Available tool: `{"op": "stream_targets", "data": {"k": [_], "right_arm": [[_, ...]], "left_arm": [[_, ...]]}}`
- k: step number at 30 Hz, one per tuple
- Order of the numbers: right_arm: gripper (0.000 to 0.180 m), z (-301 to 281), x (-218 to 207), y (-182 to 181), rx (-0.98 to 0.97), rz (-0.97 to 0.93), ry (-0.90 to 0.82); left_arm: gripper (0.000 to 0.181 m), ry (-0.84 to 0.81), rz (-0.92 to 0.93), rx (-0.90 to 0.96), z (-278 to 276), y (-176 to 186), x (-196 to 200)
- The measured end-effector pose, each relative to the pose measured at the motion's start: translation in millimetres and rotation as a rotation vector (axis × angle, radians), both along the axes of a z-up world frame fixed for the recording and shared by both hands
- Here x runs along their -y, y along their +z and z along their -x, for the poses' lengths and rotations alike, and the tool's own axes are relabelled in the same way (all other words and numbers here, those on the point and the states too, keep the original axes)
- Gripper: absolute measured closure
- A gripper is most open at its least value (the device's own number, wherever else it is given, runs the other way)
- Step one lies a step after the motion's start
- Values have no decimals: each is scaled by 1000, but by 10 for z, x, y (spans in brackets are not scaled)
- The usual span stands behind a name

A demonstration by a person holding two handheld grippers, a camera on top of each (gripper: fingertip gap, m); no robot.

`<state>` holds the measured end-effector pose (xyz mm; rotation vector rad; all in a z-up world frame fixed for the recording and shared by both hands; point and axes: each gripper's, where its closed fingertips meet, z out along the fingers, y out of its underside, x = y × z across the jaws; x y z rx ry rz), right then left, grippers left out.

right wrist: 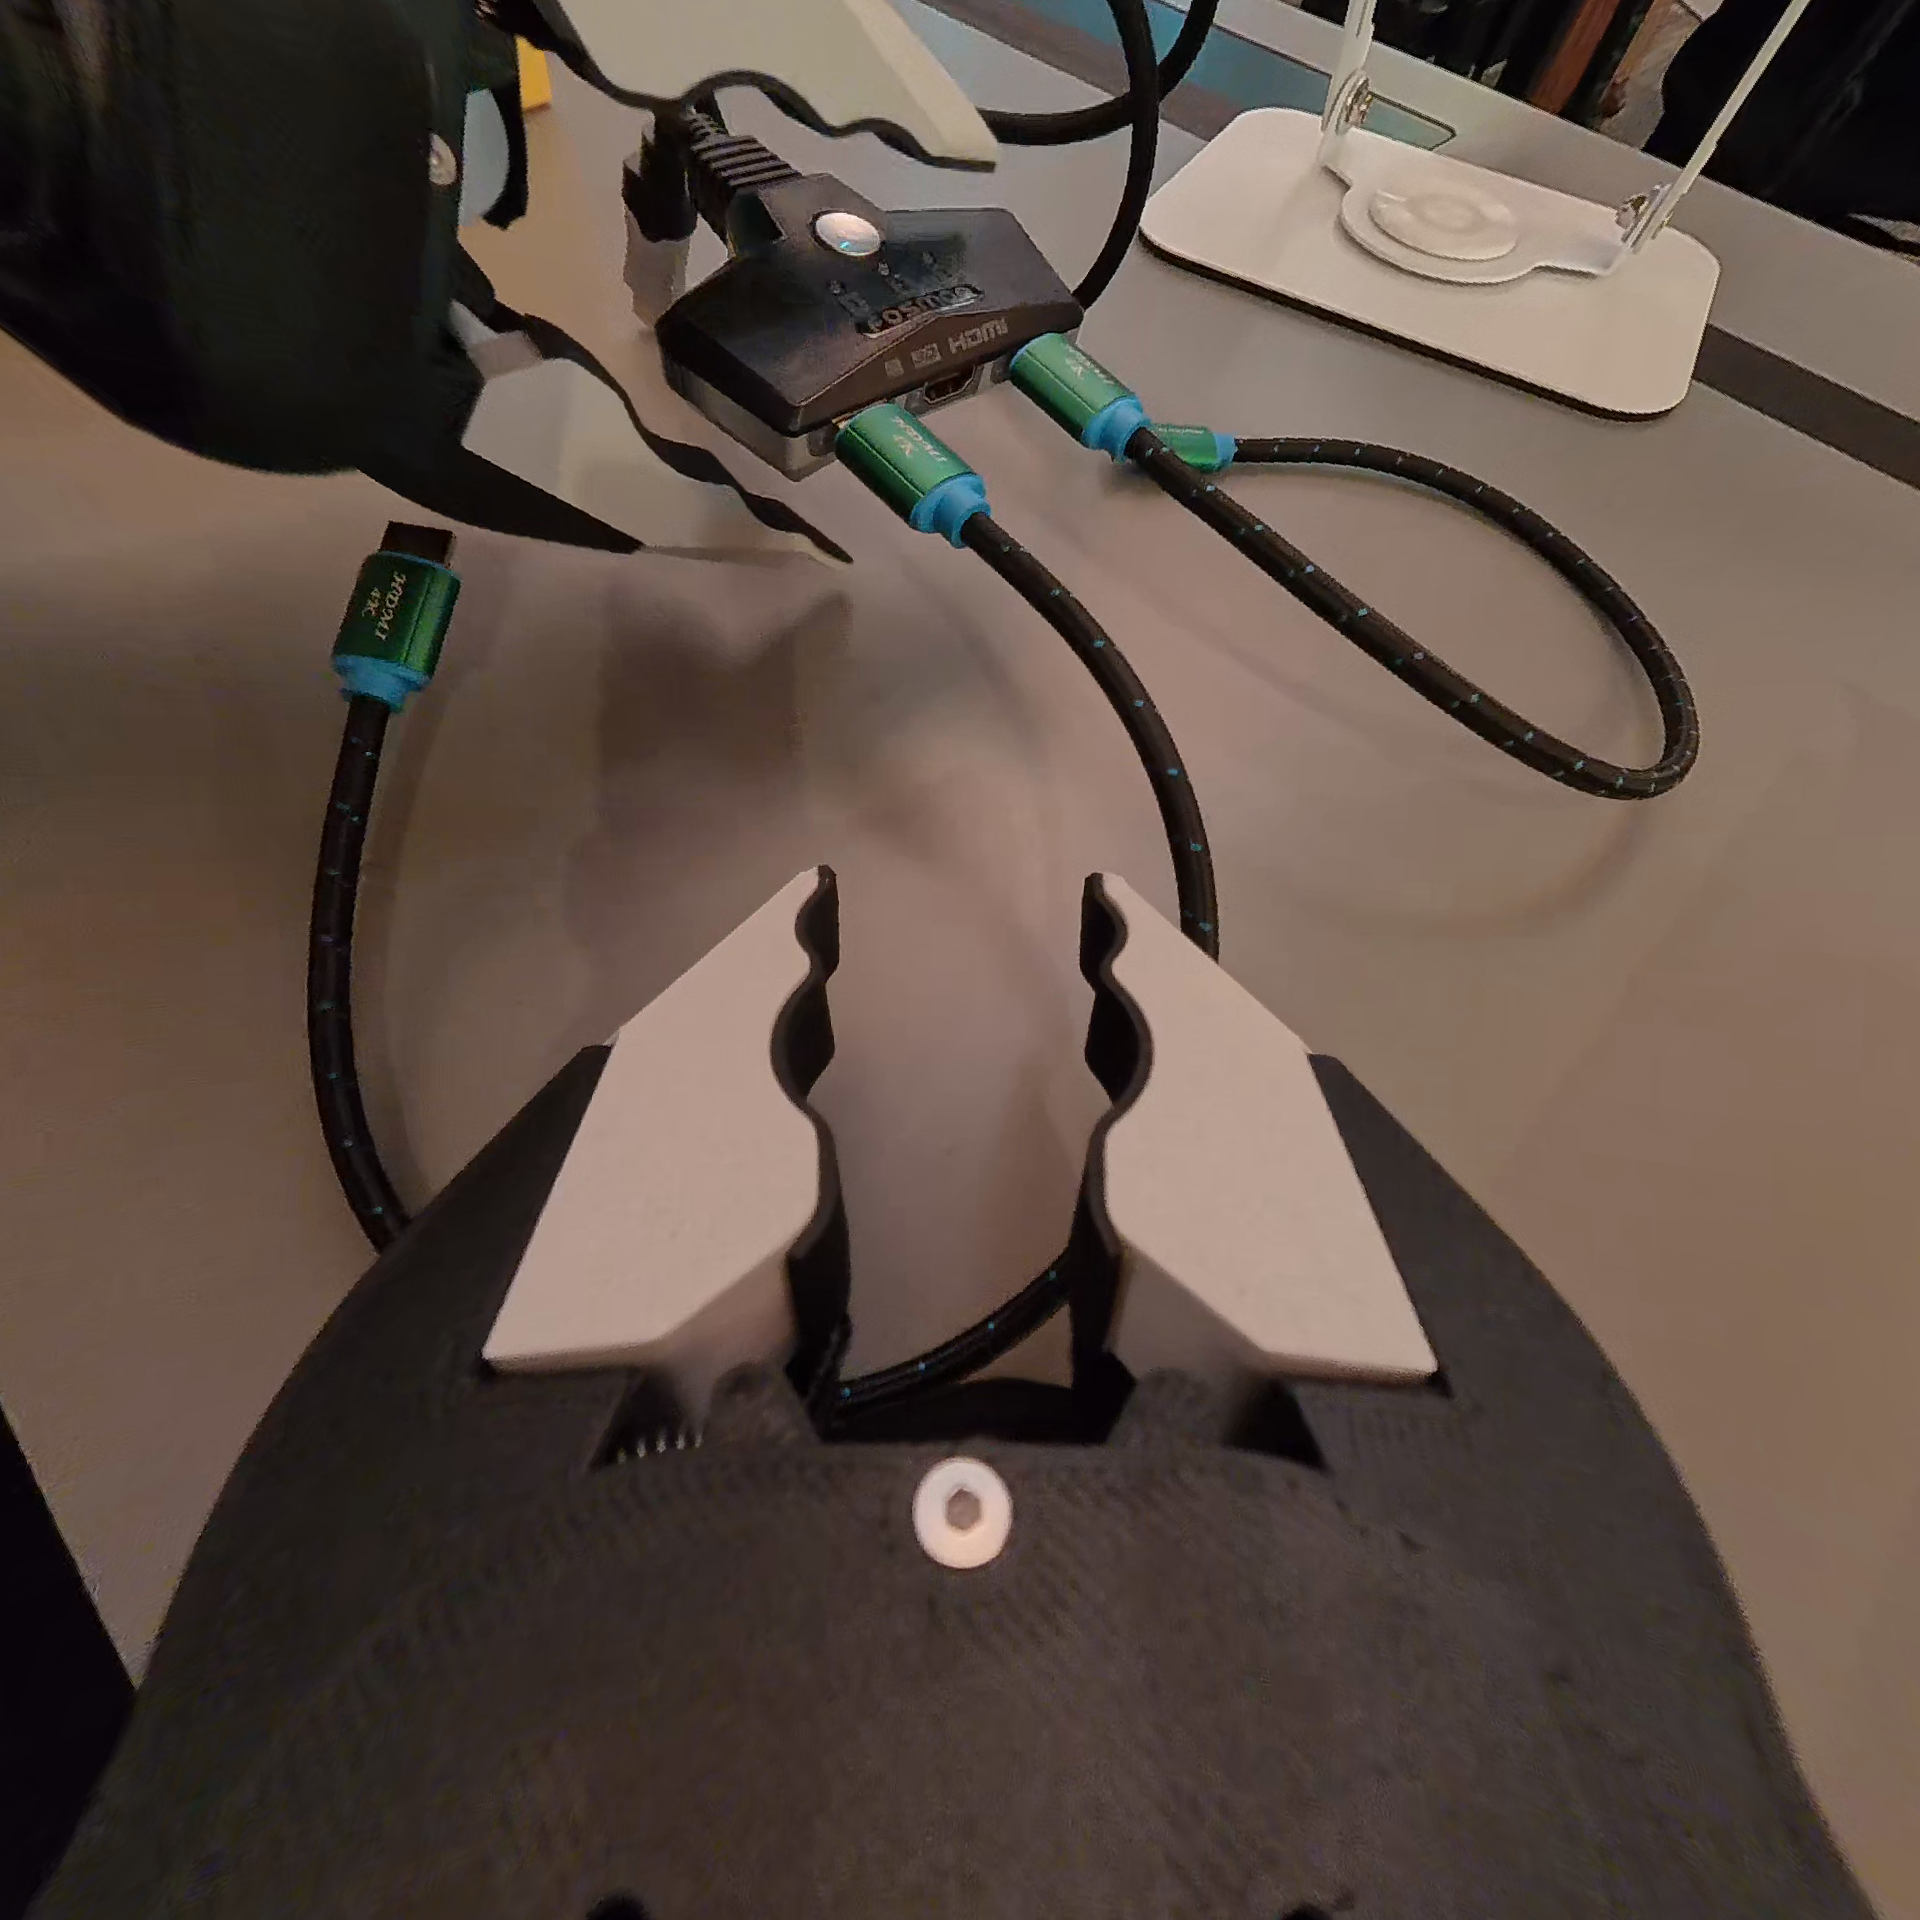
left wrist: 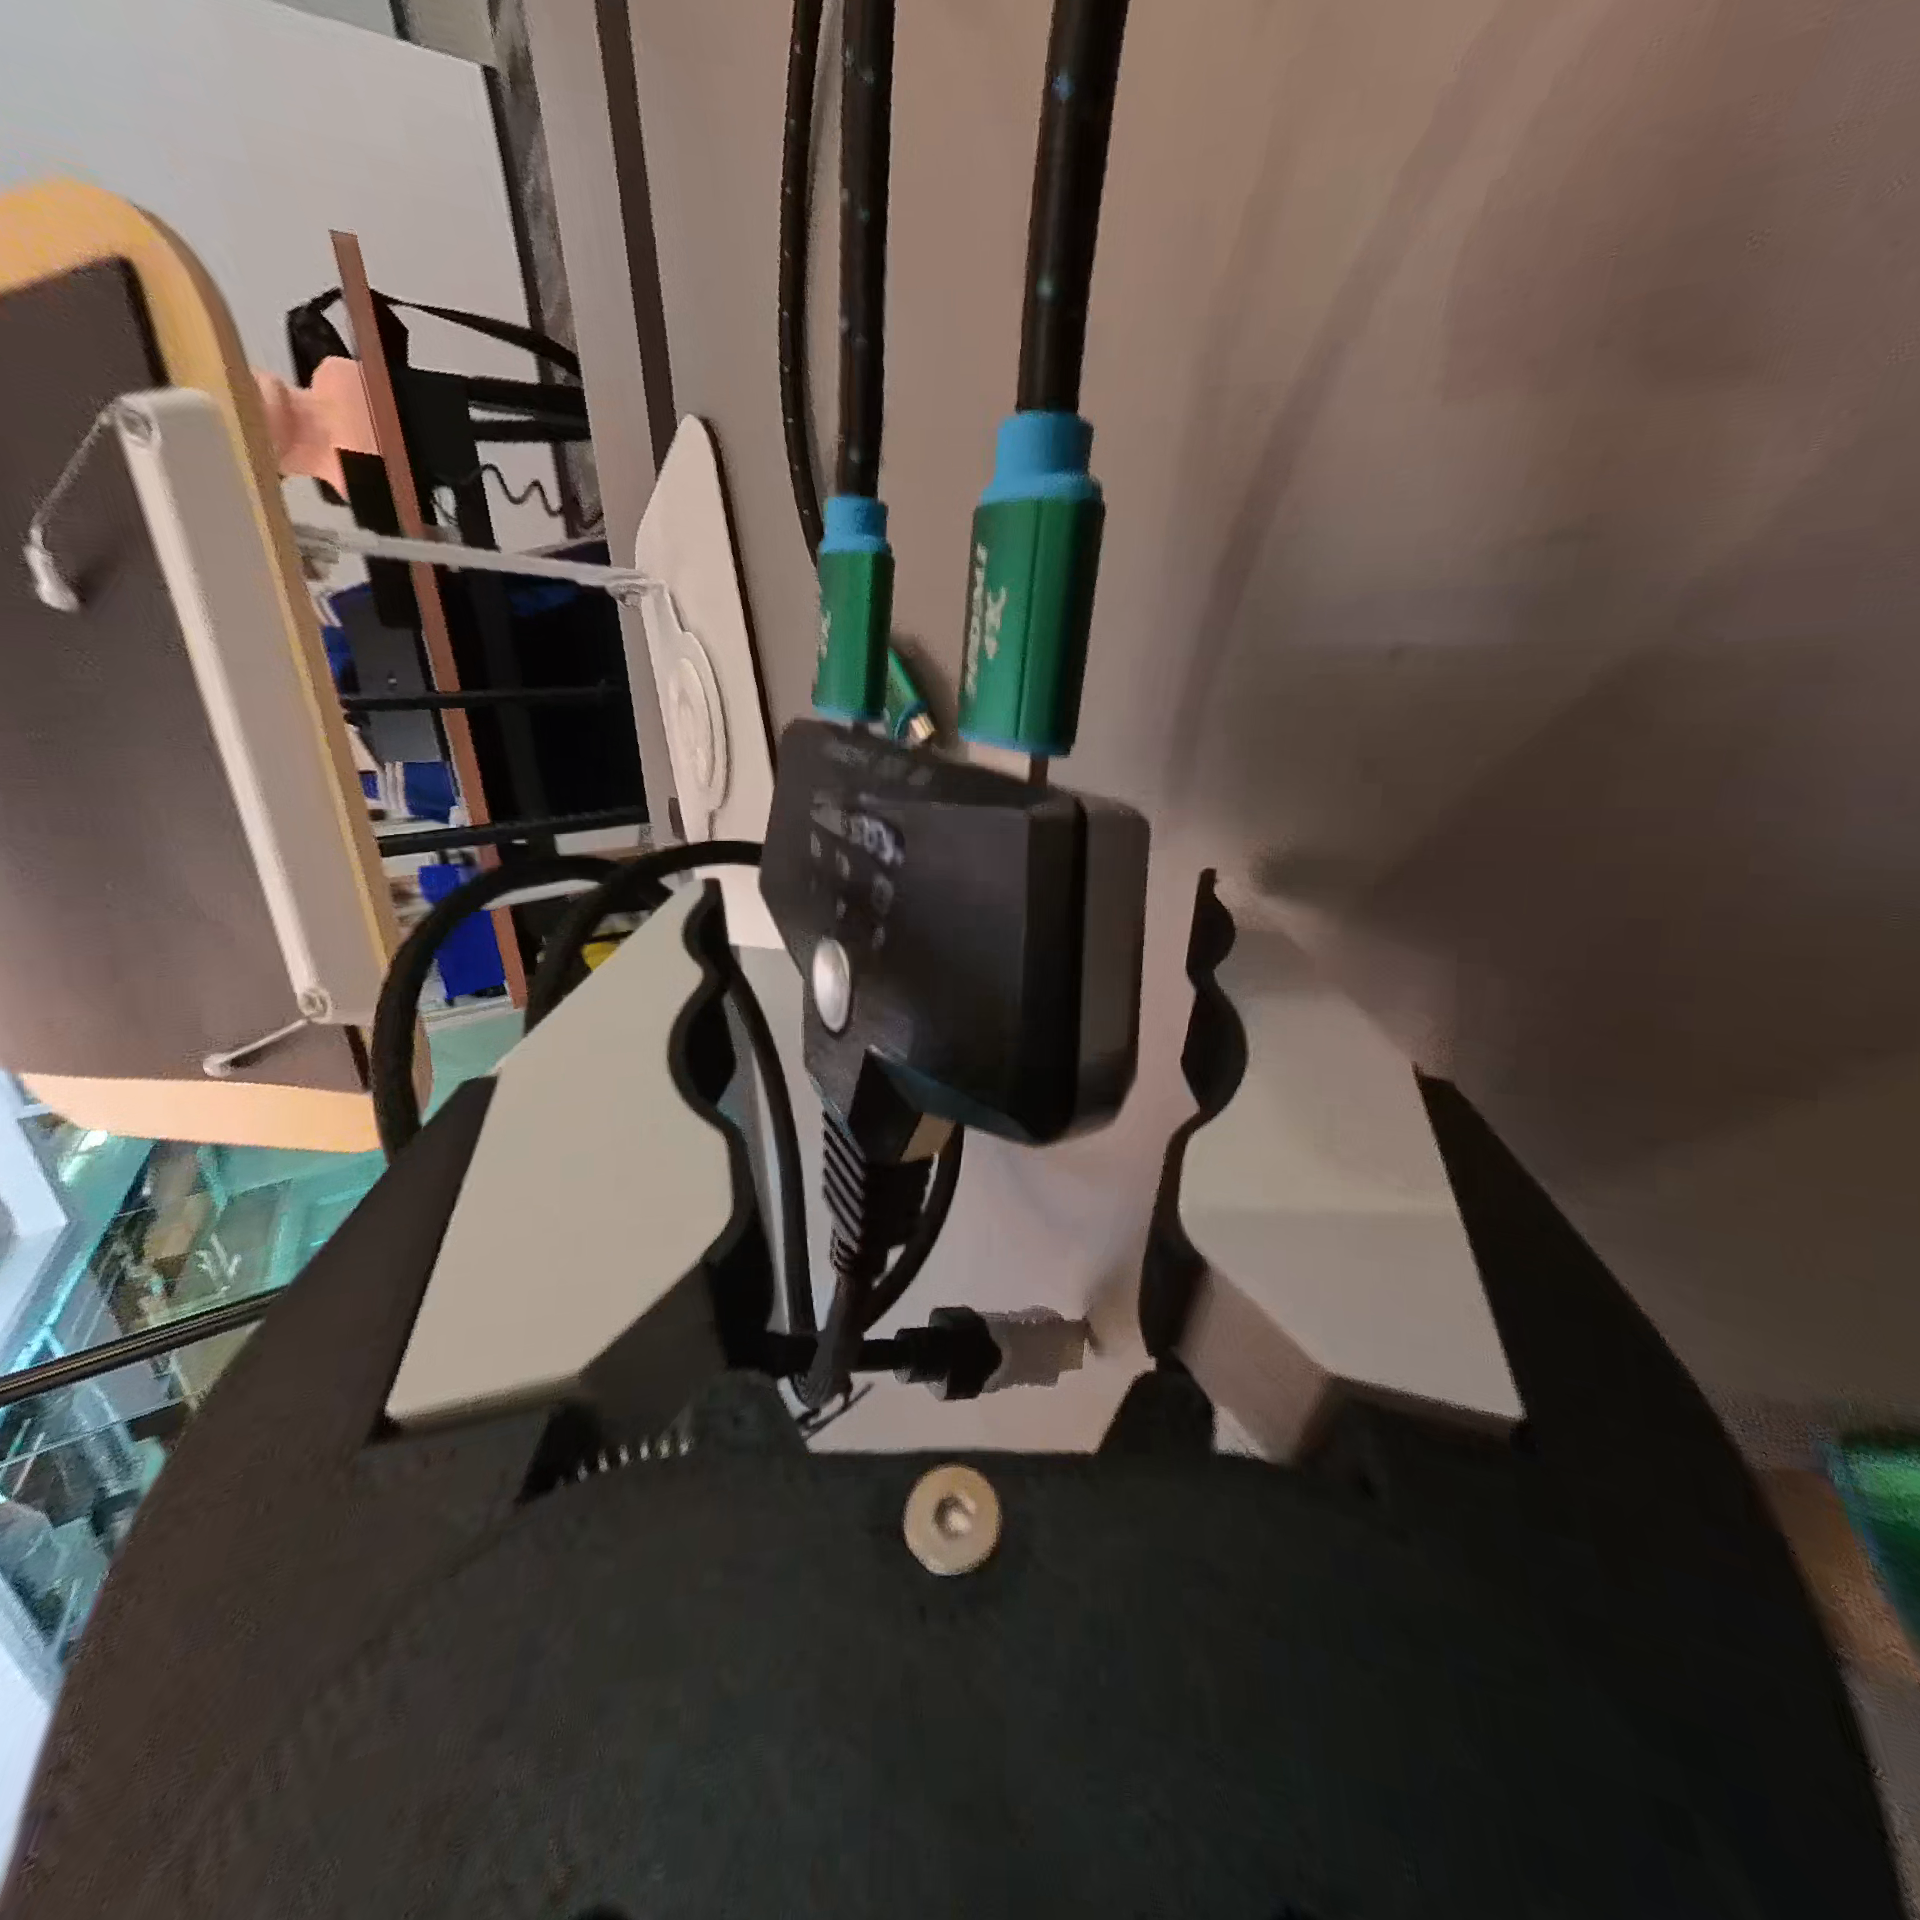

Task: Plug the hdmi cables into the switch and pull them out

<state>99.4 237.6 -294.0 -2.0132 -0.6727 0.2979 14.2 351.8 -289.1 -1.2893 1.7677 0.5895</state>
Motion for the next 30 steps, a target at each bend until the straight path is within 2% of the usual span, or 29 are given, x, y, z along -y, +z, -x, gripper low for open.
{"op": "stream_targets", "data": {"k": [4,9,11,15,19,22,26,30], "right_arm": [[135,10,2,-6,5,-1,6],[135,29,9,36,-19,-14,11],[136,32,11,76,-26,-28,14],[136,56,29,320,-113,-91,36],[138,22,78,860,-237,-230,58],[142,-106,76,1112,-217,-311,67],[136,-172,-20,1092,-214,-278,98],[135,34,-82,985,-189,-249,188]], "left_arm": [[110,18,-42,-16,-93,2,-56],[147,30,-112,-64,-121,-108,-155],[153,33,-106,-42,-131,-146,-158],[158,35,-128,16,-143,-38,-174],[162,10,-167,73,-149,147,-165],[162,-20,-189,128,-167,252,-119],[162,-81,-216,185,-229,285,3],[162,-129,-245,241,-305,292,98]]}}
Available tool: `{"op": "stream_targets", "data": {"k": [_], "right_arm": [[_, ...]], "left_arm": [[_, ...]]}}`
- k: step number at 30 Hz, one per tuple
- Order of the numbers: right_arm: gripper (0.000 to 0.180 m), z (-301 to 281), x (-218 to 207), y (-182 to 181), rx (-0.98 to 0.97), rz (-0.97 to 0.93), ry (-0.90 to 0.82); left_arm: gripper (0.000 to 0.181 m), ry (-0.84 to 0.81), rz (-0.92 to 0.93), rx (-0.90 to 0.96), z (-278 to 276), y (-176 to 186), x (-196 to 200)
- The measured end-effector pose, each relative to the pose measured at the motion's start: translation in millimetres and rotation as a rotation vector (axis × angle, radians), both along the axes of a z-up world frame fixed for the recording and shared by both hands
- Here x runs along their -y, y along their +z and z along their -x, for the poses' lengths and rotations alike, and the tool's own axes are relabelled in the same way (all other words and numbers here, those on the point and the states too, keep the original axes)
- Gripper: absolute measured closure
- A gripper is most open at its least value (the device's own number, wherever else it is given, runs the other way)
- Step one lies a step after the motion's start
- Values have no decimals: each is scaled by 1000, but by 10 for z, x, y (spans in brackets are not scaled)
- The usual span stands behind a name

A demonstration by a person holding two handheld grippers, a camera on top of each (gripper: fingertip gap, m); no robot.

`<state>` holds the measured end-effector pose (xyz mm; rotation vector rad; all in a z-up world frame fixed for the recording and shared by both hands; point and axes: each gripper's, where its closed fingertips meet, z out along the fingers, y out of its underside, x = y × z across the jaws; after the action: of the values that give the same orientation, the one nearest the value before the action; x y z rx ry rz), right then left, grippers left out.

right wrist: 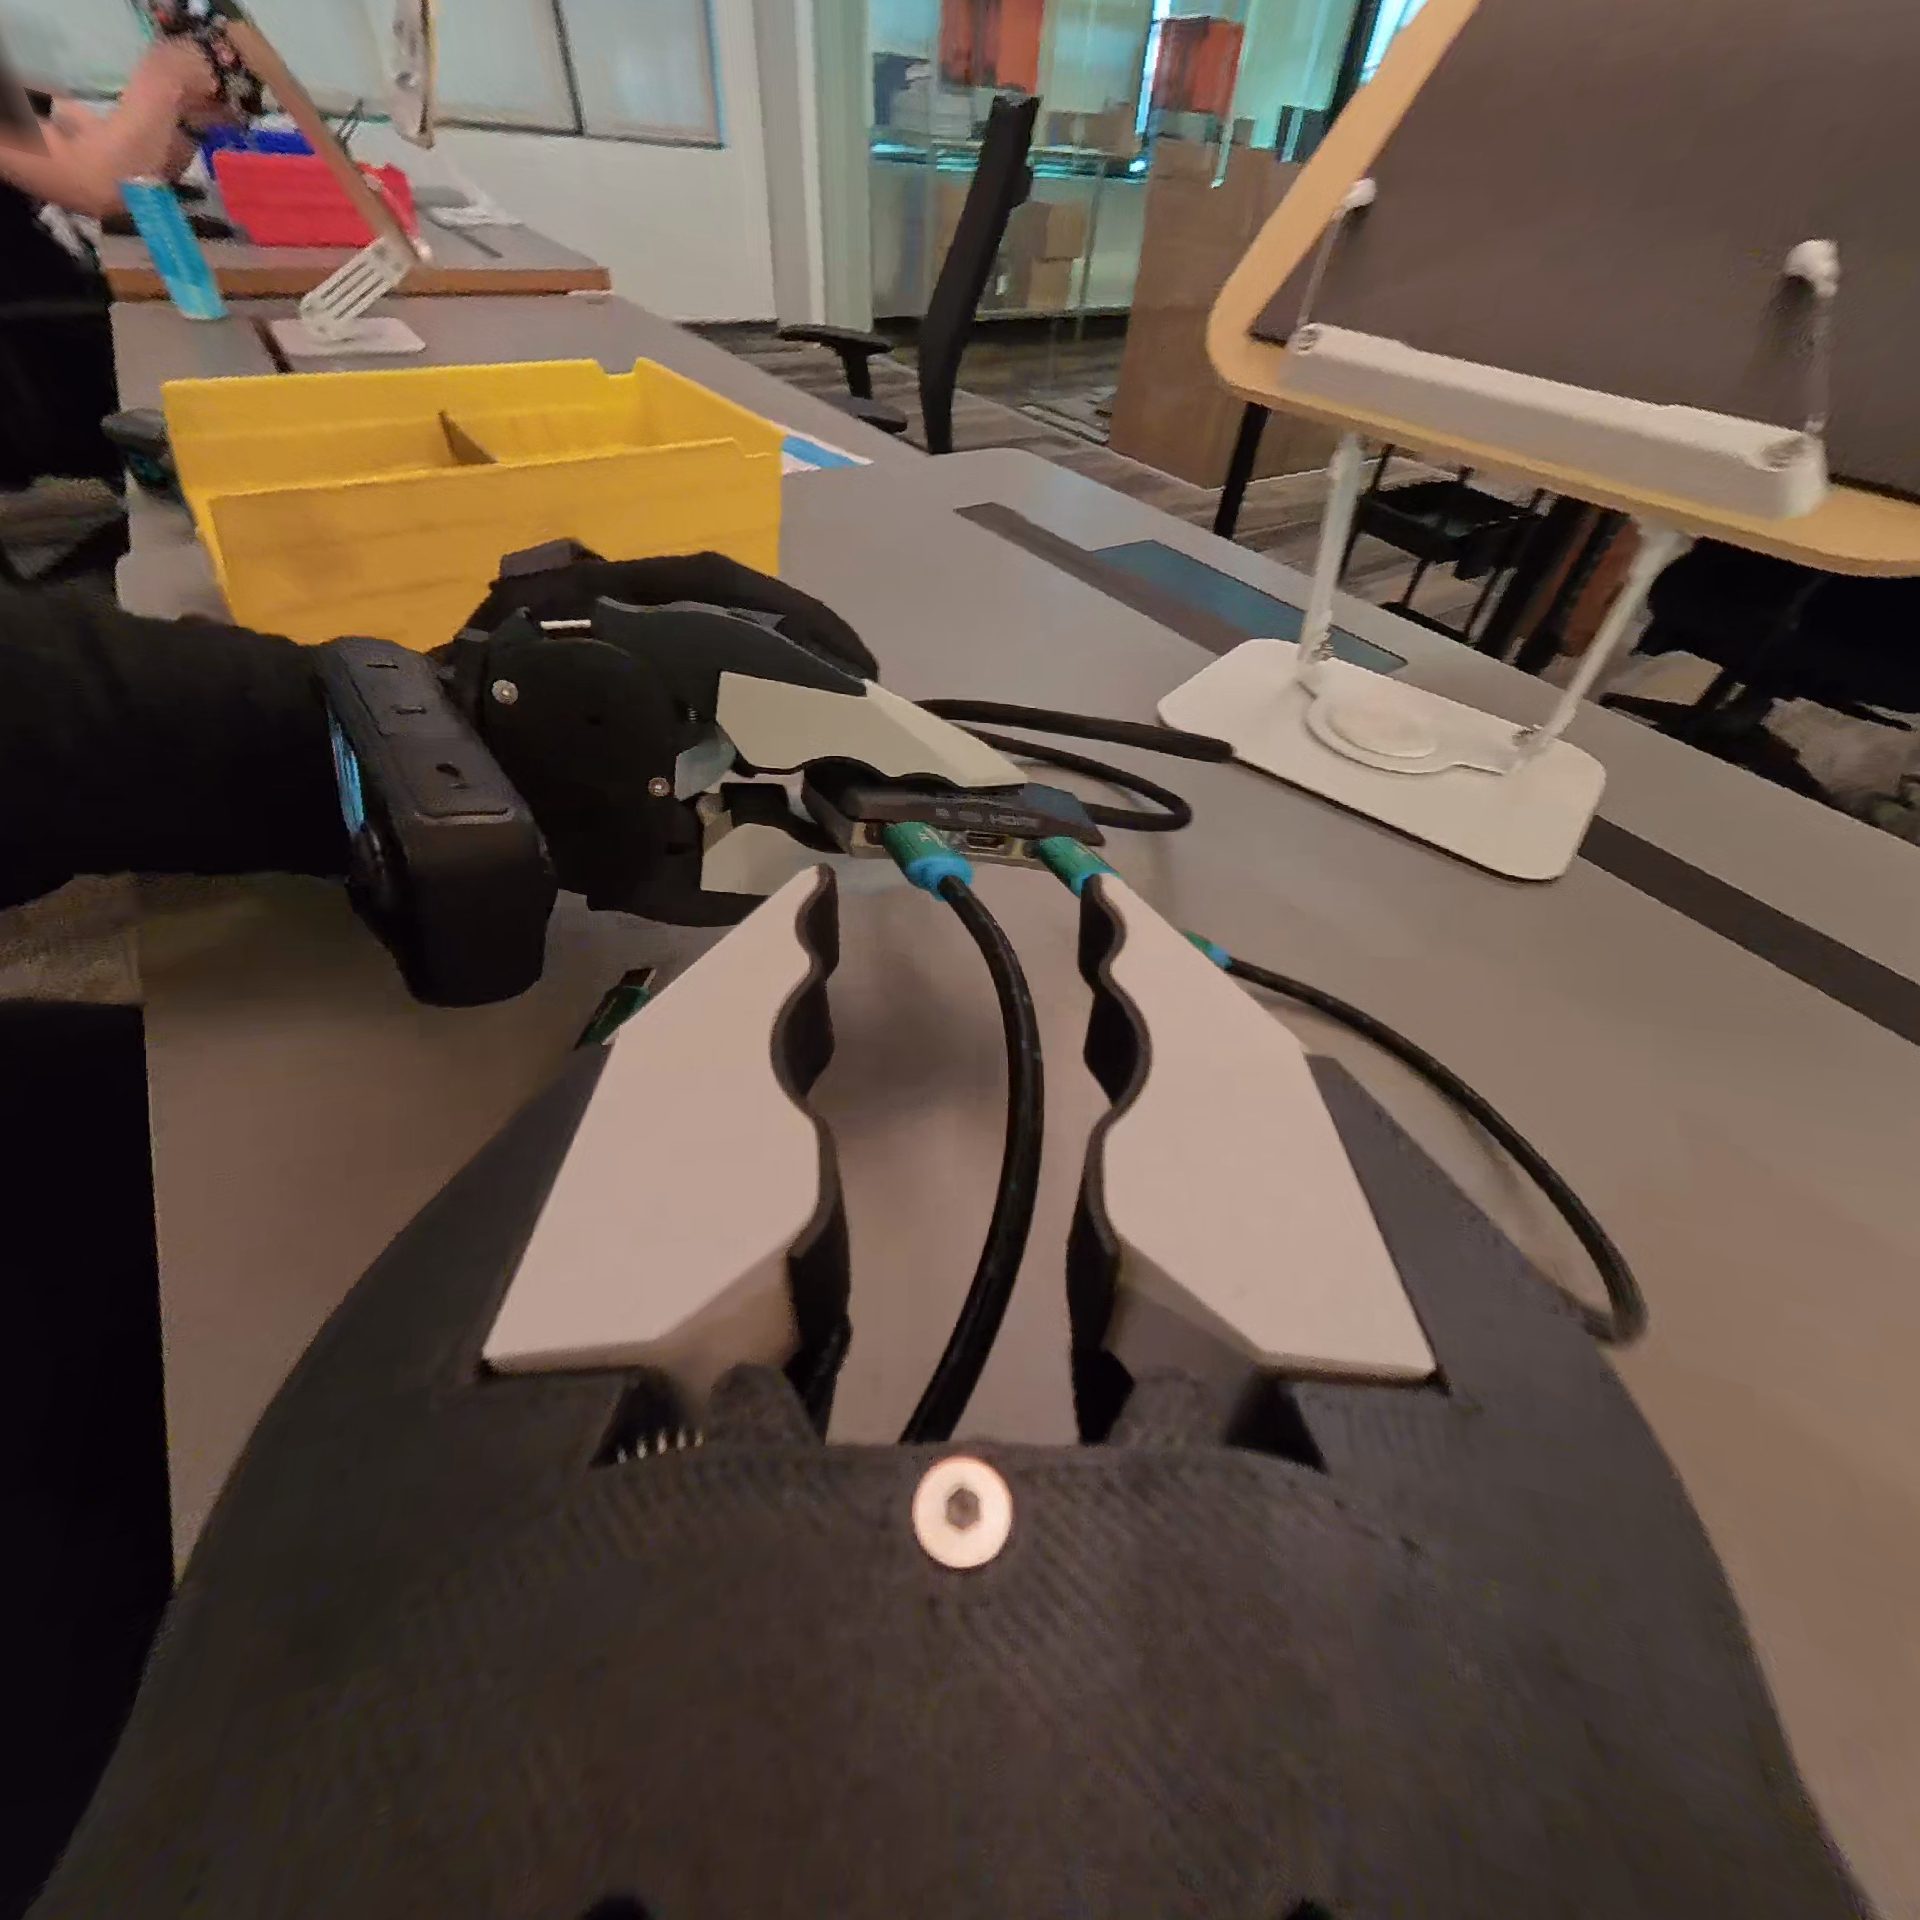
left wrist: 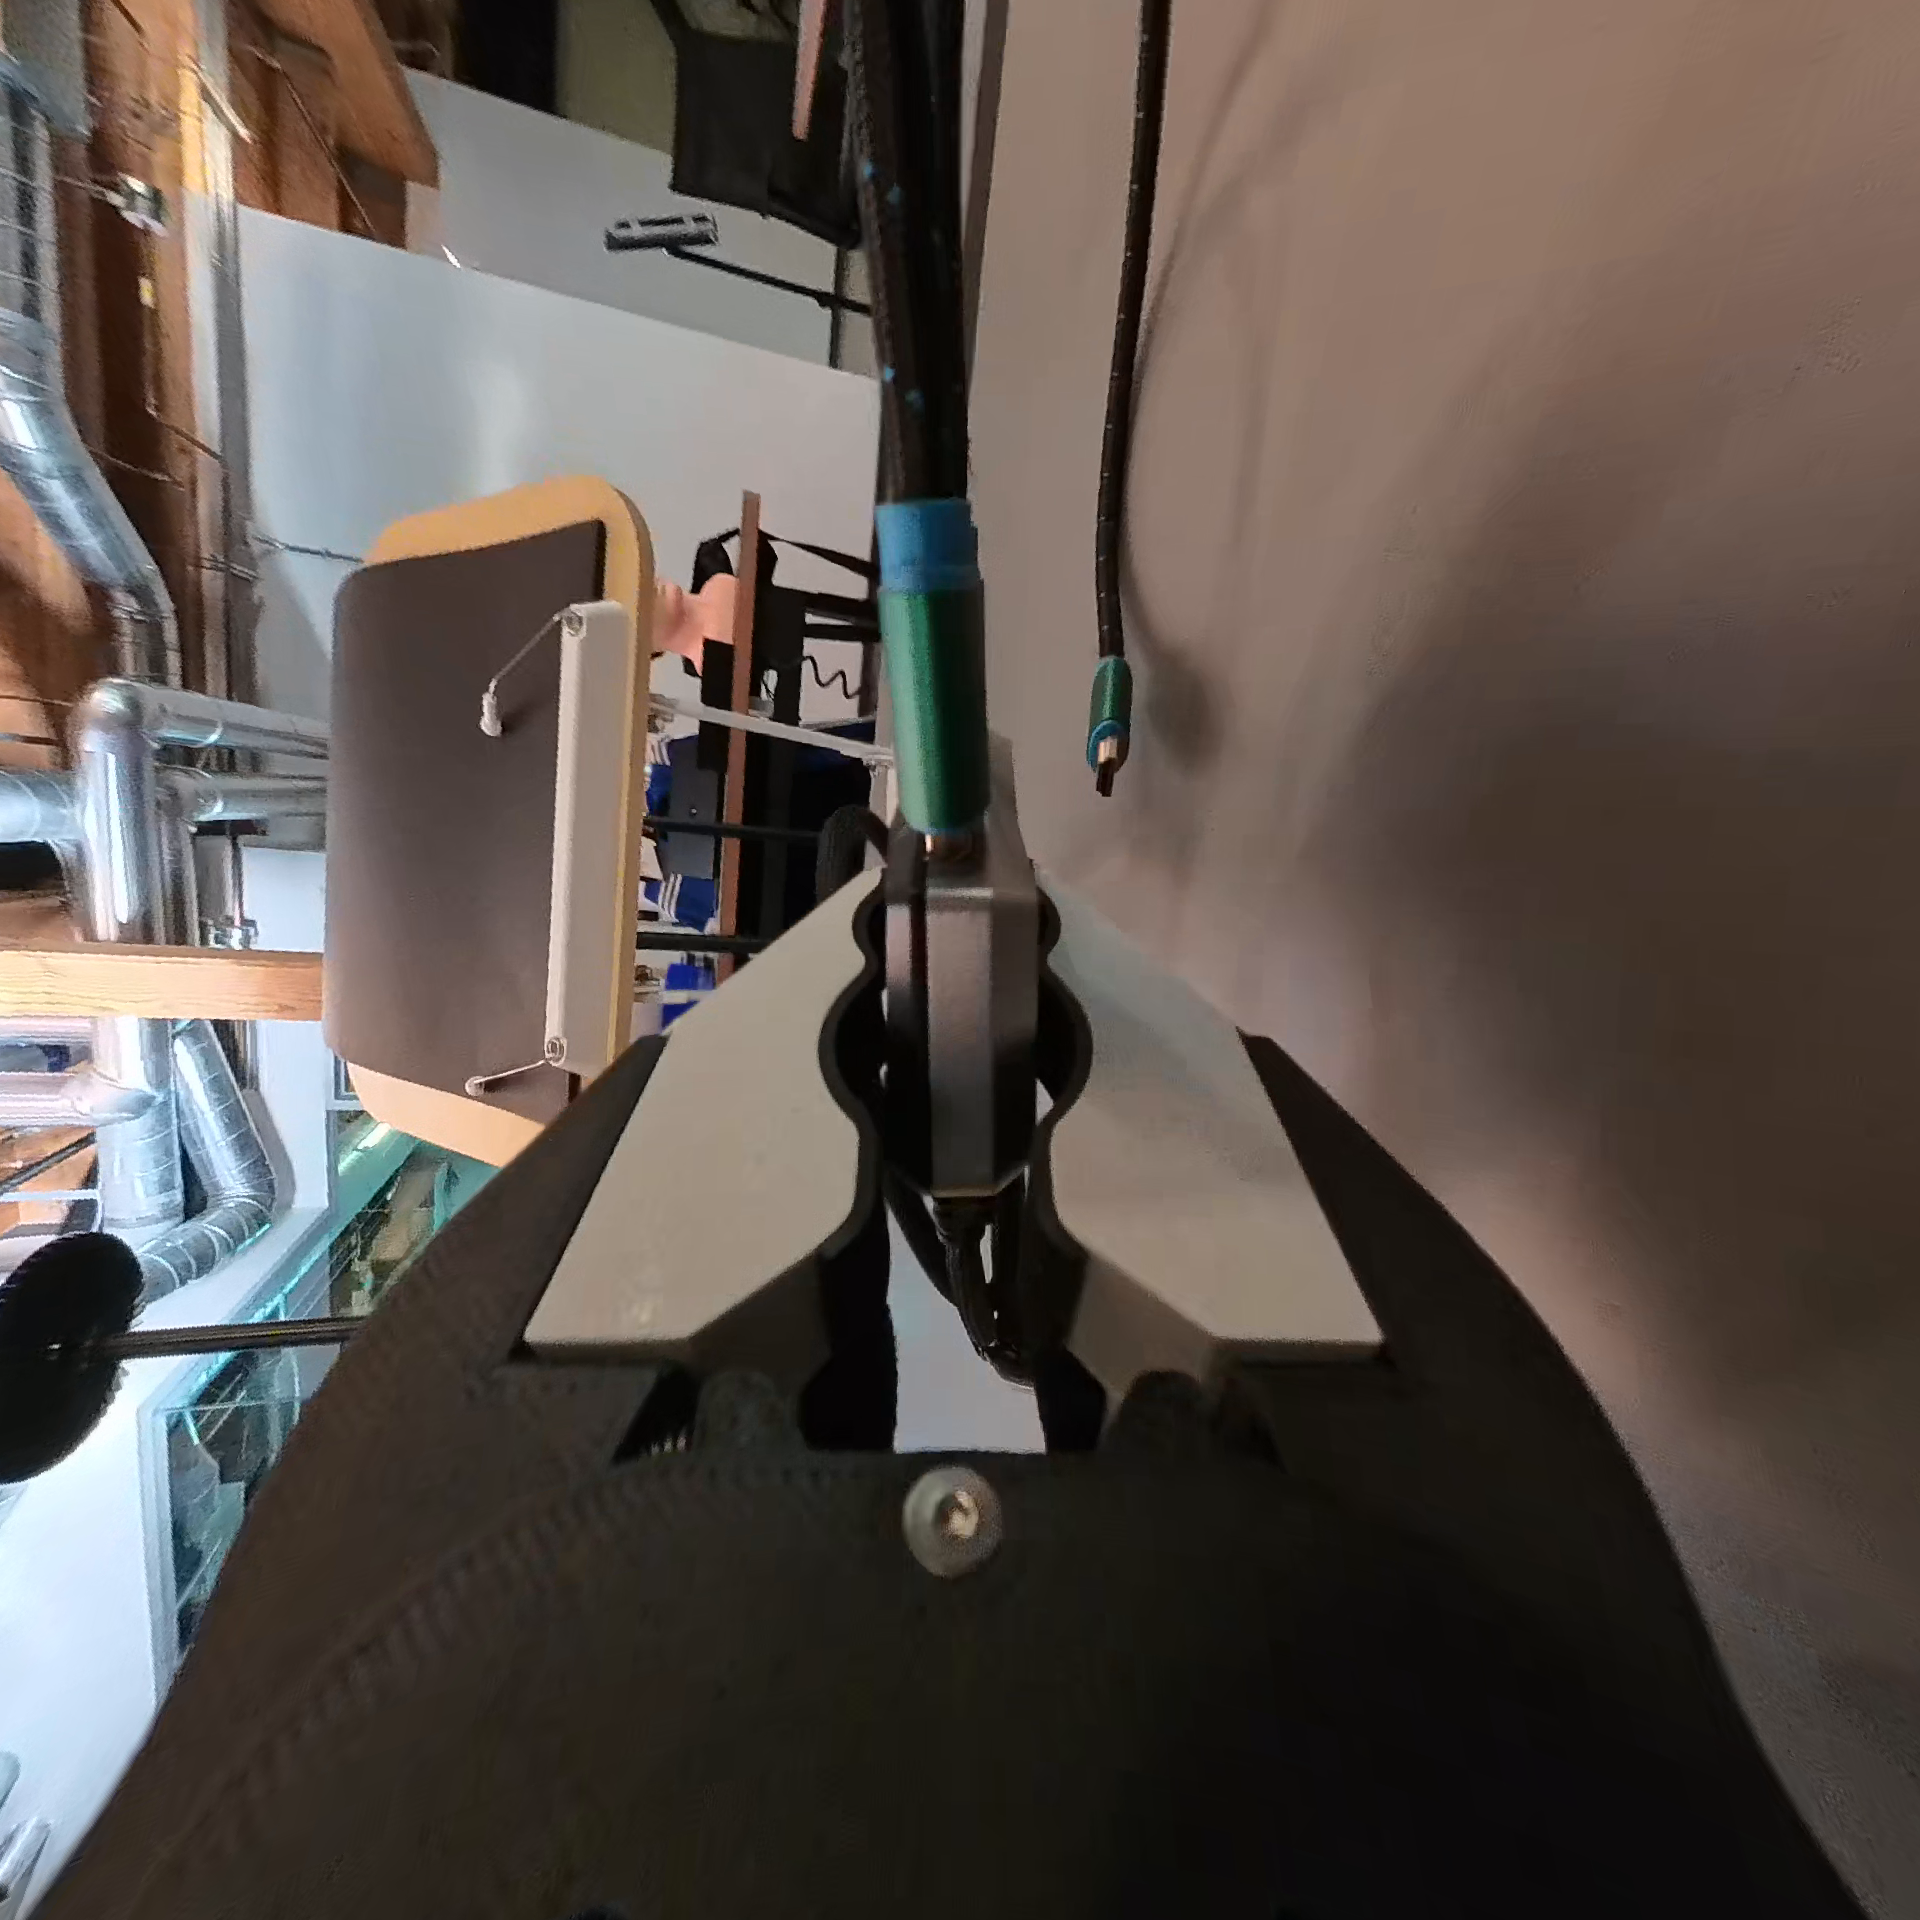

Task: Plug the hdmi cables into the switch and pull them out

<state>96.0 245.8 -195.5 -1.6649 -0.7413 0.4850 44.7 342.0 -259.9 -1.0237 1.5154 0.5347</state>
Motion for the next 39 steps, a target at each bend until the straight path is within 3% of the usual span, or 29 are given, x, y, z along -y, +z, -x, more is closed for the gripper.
{"op": "stream_targets", "data": {"k": [9,15,26,35,36,39], "right_arm": [[152,388,-176,-462,127,172,166],[148,426,-242,-668,80,301,159],[158,557,-313,-571,-92,283,171],[162,558,-345,-655,-30,274,146],[150,548,-356,-682,-25,287,136],[157,559,-336,-693,-31,281,139]], "left_arm": [[162,-53,-23,86,-76,-48,119],[161,-63,-21,116,-105,-64,129],[162,-57,12,107,-96,-137,104],[162,-50,33,89,-101,-202,89],[162,-52,31,88,-105,-205,89],[161,-51,31,86,-108,-210,91]]}}
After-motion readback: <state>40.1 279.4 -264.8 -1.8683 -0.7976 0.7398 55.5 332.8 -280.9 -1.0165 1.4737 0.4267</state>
